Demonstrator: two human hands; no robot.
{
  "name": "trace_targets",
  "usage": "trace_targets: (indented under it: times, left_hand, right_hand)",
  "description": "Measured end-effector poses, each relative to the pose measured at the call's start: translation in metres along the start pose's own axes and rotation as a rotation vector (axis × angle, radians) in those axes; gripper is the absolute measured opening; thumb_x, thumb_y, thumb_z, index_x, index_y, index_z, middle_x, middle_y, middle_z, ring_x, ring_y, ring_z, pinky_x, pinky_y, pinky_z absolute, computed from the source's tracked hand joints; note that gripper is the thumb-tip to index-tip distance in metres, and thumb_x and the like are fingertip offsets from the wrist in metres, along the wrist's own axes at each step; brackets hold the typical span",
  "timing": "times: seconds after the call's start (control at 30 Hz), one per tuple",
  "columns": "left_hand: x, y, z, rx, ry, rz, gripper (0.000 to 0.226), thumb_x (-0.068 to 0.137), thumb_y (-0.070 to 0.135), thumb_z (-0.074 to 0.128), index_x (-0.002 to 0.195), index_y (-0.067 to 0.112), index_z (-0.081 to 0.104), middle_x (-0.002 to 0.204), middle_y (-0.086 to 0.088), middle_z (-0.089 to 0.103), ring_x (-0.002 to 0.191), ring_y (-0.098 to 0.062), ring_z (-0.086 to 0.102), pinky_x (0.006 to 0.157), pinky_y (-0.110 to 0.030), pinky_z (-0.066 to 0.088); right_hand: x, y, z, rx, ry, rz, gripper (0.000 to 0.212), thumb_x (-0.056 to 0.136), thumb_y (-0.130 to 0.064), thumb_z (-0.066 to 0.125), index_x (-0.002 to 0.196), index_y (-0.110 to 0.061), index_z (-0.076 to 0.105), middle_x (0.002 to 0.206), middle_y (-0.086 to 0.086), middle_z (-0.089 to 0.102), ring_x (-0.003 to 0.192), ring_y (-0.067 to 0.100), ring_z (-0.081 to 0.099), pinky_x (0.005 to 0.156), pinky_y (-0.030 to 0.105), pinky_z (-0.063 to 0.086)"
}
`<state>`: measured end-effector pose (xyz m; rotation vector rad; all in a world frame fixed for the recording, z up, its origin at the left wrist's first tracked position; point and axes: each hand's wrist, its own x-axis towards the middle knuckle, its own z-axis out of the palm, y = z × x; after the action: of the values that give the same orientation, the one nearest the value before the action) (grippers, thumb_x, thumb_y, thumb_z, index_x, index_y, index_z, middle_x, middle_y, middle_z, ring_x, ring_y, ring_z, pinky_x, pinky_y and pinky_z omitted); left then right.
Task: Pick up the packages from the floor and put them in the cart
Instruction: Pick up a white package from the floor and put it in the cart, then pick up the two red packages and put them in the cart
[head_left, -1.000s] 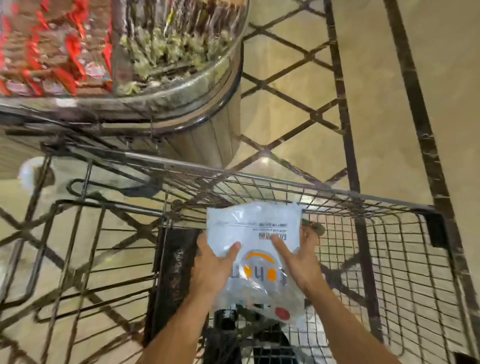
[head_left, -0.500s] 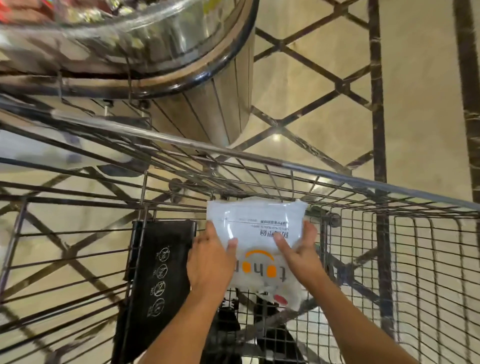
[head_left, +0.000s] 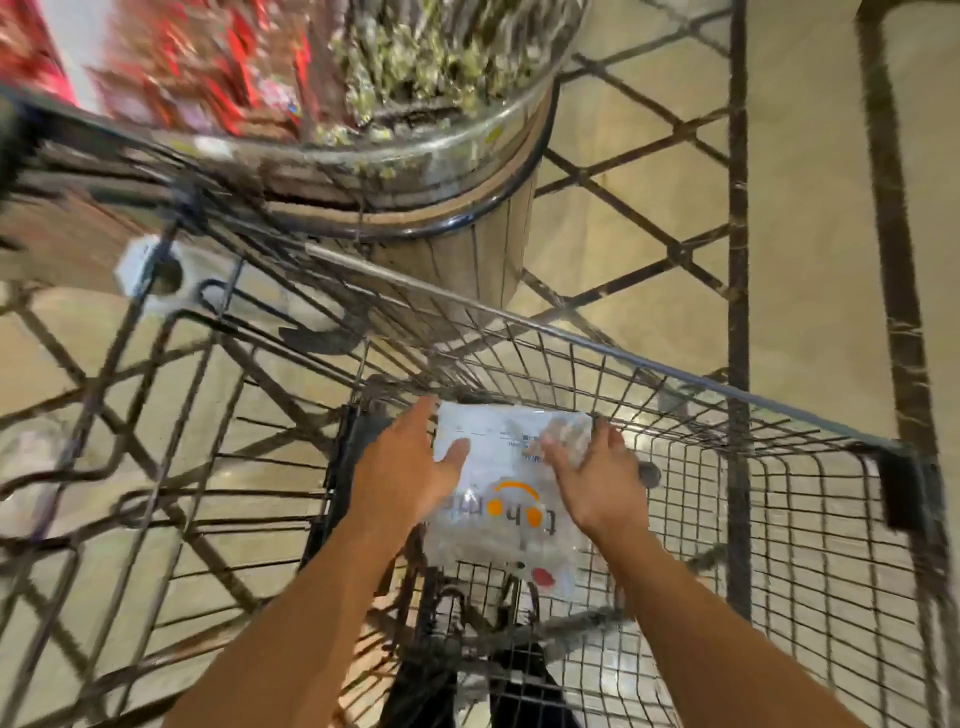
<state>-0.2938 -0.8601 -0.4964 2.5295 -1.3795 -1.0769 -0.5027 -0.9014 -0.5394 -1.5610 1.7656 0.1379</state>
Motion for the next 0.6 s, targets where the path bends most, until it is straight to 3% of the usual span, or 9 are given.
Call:
trace_targets:
  times: [0.07, 0.17, 0.3, 0.47, 0.53, 0.6]
  left_hand:
    - [-0.028, 0.005, -0.046, 0.051, 0.112, 0.082, 0.071, 0.095, 0.051, 0.061, 0.157, 0.025, 0.037, 0.153, -0.006, 0.052, 0.136, -0.031, 0.052, 0.109, -0.045, 0.046]
    - [-0.073, 0.0, -0.122, 0.18, 0.258, 0.147, 0.068, 0.093, 0.058, 0.055, 0.151, 0.024, 0.046, 0.148, -0.003, 0.057, 0.134, -0.027, 0.054, 0.106, -0.047, 0.047]
    - [-0.138, -0.017, -0.224, 0.371, 0.492, 0.214, 0.078, 0.087, 0.066, 0.038, 0.154, 0.026, 0.044, 0.152, -0.004, 0.053, 0.138, -0.025, 0.051, 0.112, -0.046, 0.042]
    - [-0.235, -0.087, -0.33, 0.402, 0.734, 0.093, 0.079, 0.091, 0.069, 0.032, 0.158, 0.027, 0.037, 0.16, -0.007, 0.043, 0.147, -0.028, 0.039, 0.117, -0.046, 0.032]
    - [-0.28, -0.131, -0.361, 0.36, 0.8, 0.029, 0.079, 0.092, 0.071, 0.035, 0.157, 0.026, 0.041, 0.159, -0.008, 0.045, 0.146, -0.028, 0.041, 0.116, -0.047, 0.034]
    - [-0.327, -0.178, -0.386, 0.299, 0.884, -0.006, 0.086, 0.085, 0.072, 0.032, 0.152, 0.022, 0.05, 0.152, -0.012, 0.053, 0.139, -0.032, 0.05, 0.111, -0.049, 0.043]
  right_hand:
    - [-0.024, -0.026, -0.029, -0.044, -0.007, -0.089, 0.088, 0.099, -0.071, 0.031, 0.164, -0.013, 0.024, 0.168, 0.011, 0.03, 0.153, 0.032, 0.031, 0.118, 0.044, 0.034]
    - [-0.063, -0.075, -0.075, -0.15, 0.023, -0.269, 0.101, 0.089, -0.084, 0.014, 0.162, -0.017, 0.032, 0.164, 0.009, 0.04, 0.15, 0.03, 0.037, 0.116, 0.044, 0.038]
    - [-0.115, -0.159, -0.128, -0.268, 0.179, -0.497, 0.093, 0.092, -0.082, 0.017, 0.16, -0.022, 0.037, 0.164, 0.005, 0.041, 0.151, 0.027, 0.036, 0.115, 0.042, 0.038]
    - [-0.21, -0.28, -0.156, -0.402, 0.306, -0.734, 0.087, 0.094, -0.081, 0.016, 0.165, -0.03, 0.023, 0.171, 0.0, 0.027, 0.156, 0.027, 0.028, 0.121, 0.046, 0.035]
    - [-0.26, -0.327, -0.151, -0.448, 0.349, -0.854, 0.102, 0.084, -0.089, 0.002, 0.165, -0.031, 0.023, 0.171, 0.001, 0.027, 0.155, 0.03, 0.029, 0.122, 0.047, 0.033]
    - [-0.31, -0.372, -0.14, -0.438, 0.392, -0.948, 0.099, 0.087, -0.088, 0.007, 0.164, -0.03, 0.028, 0.171, -0.001, 0.028, 0.154, 0.029, 0.03, 0.123, 0.044, 0.031]
